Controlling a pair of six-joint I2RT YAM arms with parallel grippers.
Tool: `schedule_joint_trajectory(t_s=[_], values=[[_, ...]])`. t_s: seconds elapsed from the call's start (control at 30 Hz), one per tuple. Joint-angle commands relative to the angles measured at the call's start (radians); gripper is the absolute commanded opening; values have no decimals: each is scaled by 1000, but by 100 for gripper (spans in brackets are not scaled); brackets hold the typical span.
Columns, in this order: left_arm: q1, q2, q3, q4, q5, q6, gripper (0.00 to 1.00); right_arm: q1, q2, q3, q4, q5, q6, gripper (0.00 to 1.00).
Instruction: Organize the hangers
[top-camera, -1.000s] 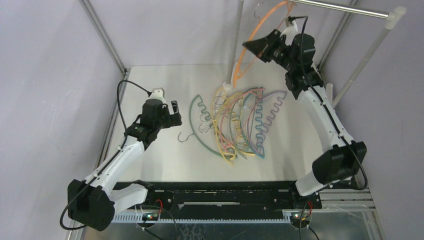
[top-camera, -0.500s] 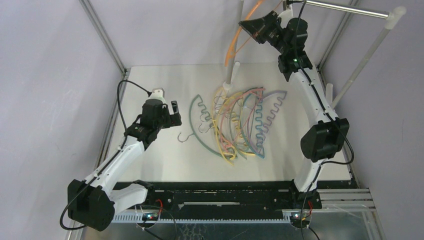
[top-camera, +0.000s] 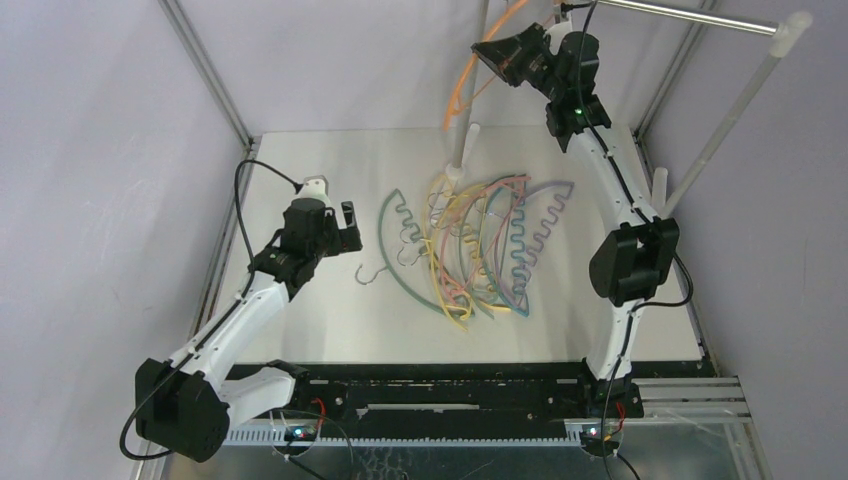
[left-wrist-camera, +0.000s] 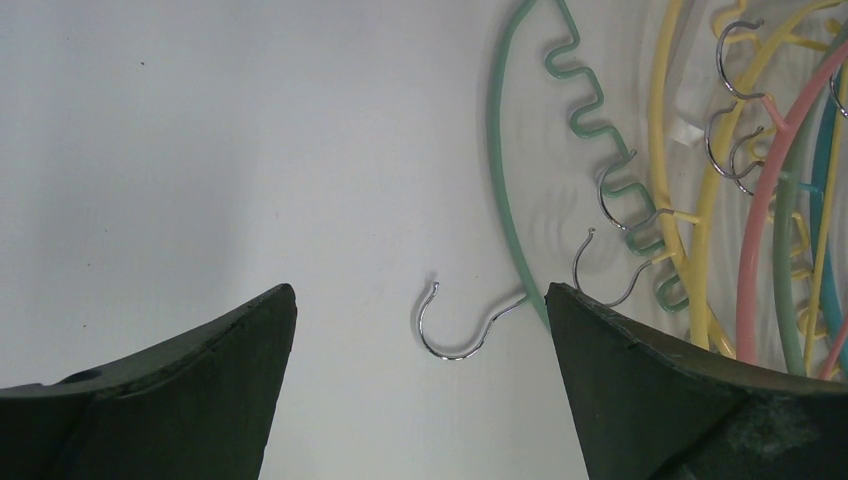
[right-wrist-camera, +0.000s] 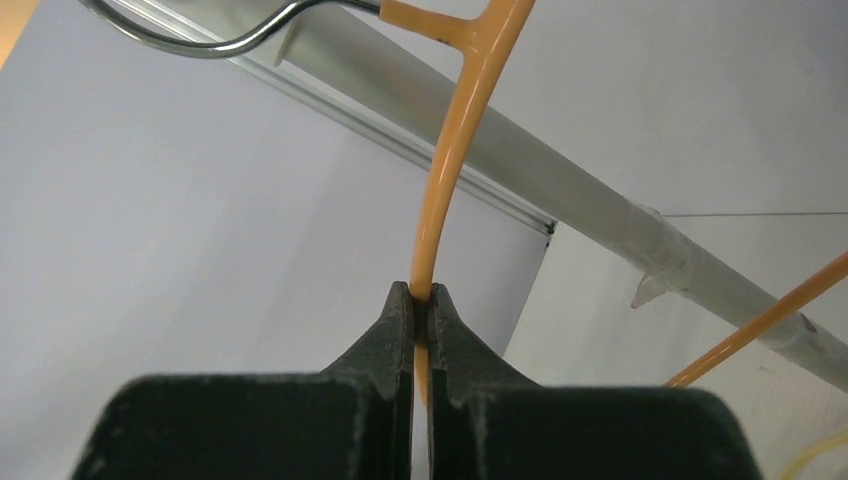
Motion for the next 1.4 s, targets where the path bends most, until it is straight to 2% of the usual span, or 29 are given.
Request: schedule_joint_trajectory(t_s=[0.0,0.03,0.07,0.1,0.13,0.3,0.43,0.5,0.57,0.67,0.73,0.83,1.0,1.17,1.37], values=[[-2,6,19,12,-12,23,99,-11,-43,-11,-13,6,15,0],[-2,10,23,12,-10,25,100,-11,-52,-13,-35,12,-5,1],[-2,14,25,12,-9,25,99,-11,-65,-16,-66,22,-23,9],[-2,19,30,15,-5,25,100,-9,-104,-42,-123,62,-64,26],[-2,20,32,16,-4,25,100,-9,-112,-49,-126,68,-70,29],[-1,28,37,24,8,18,99,-13,-241,-188,-140,139,-134,60],[-2,32,41,27,16,15,100,-20,-335,-281,-163,167,-182,72],[-1,35,42,29,20,16,100,-22,-393,-341,-170,197,-216,83],[-2,39,45,30,21,18,100,-21,-450,-403,-188,228,-273,88],[-2,42,47,38,18,20,99,-12,-527,-455,-265,247,-367,88],[-1,44,49,45,15,19,100,33,-556,-449,-407,270,-491,88],[-1,48,53,50,13,16,99,166,-610,-526,-599,368,-679,86],[-2,57,51,57,20,6,99,413,-723,-823,-683,483,-844,83],[-2,69,28,73,41,-9,99,507,-690,-974,-631,464,-805,78],[-2,65,6,85,43,-18,99,520,-526,-972,-460,430,-729,73]])
